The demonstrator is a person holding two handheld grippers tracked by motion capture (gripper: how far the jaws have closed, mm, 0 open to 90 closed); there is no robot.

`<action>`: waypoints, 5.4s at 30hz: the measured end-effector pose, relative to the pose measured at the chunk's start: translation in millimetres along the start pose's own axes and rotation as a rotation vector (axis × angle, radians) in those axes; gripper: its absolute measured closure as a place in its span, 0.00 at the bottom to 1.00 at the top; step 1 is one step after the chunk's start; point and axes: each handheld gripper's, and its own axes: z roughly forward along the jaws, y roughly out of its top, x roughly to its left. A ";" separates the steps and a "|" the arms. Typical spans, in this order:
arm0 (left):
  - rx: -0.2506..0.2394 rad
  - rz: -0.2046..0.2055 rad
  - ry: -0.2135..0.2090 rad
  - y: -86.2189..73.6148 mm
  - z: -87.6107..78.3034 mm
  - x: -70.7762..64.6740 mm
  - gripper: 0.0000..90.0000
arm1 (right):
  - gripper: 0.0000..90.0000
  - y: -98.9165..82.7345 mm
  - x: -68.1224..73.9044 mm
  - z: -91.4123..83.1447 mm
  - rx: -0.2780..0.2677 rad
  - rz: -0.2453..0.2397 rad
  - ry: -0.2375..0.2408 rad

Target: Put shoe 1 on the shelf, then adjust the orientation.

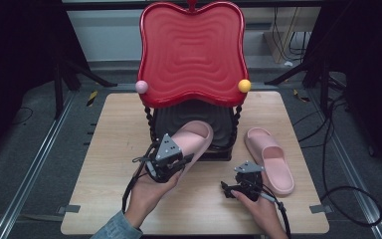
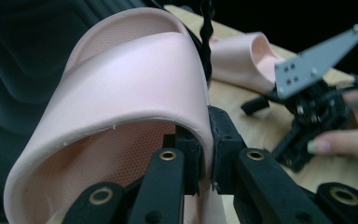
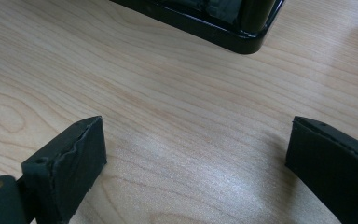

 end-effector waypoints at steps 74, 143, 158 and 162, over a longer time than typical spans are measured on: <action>-0.067 -0.161 0.285 16.5 76.3 39.7 0.66 | 0.06 -1.4 0.2 -1.9 0.002 -0.004 0.010; 0.399 0.291 -0.089 -61.5 2.9 23.5 1.00 | 0.06 -1.6 0.3 -2.0 0.003 -0.002 0.013; 0.391 0.265 -0.068 -56.4 18.7 33.5 1.00 | 0.06 -1.5 0.1 -2.0 0.002 -0.004 0.012; 0.368 0.234 -0.041 -50.3 22.6 42.3 1.00 | 0.06 -1.5 0.1 -2.0 0.002 -0.005 0.012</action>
